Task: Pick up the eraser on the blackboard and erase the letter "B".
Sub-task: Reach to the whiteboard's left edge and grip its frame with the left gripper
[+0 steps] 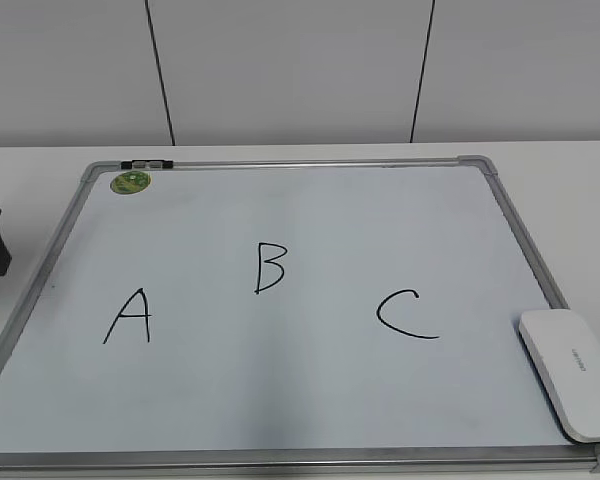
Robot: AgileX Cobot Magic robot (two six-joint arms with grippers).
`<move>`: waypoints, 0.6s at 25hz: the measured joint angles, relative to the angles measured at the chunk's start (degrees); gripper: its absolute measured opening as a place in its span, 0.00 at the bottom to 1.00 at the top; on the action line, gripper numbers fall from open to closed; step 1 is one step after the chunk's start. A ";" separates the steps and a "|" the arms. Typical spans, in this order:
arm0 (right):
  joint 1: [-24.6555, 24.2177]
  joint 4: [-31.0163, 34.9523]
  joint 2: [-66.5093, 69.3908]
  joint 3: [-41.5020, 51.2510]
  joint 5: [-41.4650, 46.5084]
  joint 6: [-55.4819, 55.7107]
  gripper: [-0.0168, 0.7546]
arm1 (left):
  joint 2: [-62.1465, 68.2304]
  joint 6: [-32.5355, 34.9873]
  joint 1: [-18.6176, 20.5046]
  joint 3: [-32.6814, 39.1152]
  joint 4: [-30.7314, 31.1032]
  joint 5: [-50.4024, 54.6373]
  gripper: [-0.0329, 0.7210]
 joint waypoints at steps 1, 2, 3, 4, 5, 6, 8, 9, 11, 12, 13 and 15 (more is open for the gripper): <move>0.00 0.00 0.00 0.00 0.00 0.00 0.78 | 1.71 0.00 0.00 -1.60 0.00 0.01 0.82; 0.00 0.00 0.00 0.00 0.00 0.00 0.78 | 3.30 0.00 0.00 -3.22 0.00 -0.11 0.81; 0.00 0.00 0.00 0.00 0.00 0.00 0.78 | 4.52 0.00 0.00 -4.59 0.00 -0.11 0.80; 0.00 0.00 0.00 0.00 0.00 0.00 0.78 | 5.96 0.00 0.00 -6.19 0.00 -0.24 0.77; 0.00 0.00 0.00 0.00 0.00 0.00 0.78 | 7.33 0.00 0.00 -7.67 0.00 -0.37 0.75; 0.00 0.00 0.00 0.00 0.00 0.00 0.78 | 8.44 0.00 0.00 -8.87 0.00 -0.37 0.72; 0.00 0.00 0.00 0.00 0.00 0.00 0.78 | 11.06 0.00 0.00 -11.59 0.00 -0.37 0.66; 0.00 0.00 0.00 0.00 0.00 0.00 0.78 | 12.31 0.00 0.00 -12.83 0.00 -0.37 0.65; 0.00 0.00 0.00 0.00 0.00 0.00 0.78 | 14.61 0.00 0.00 -14.98 0.00 0.27 0.63; 0.00 0.00 0.00 0.00 0.00 0.00 0.78 | 15.89 0.00 0.00 -16.08 0.00 0.67 0.62; 0.00 0.00 0.00 0.00 0.00 0.00 0.78 | 17.14 0.00 0.00 -16.94 0.00 0.97 0.62; 0.00 0.00 0.00 0.00 0.00 0.00 0.78 | 19.27 0.00 0.00 -18.86 0.12 2.14 0.61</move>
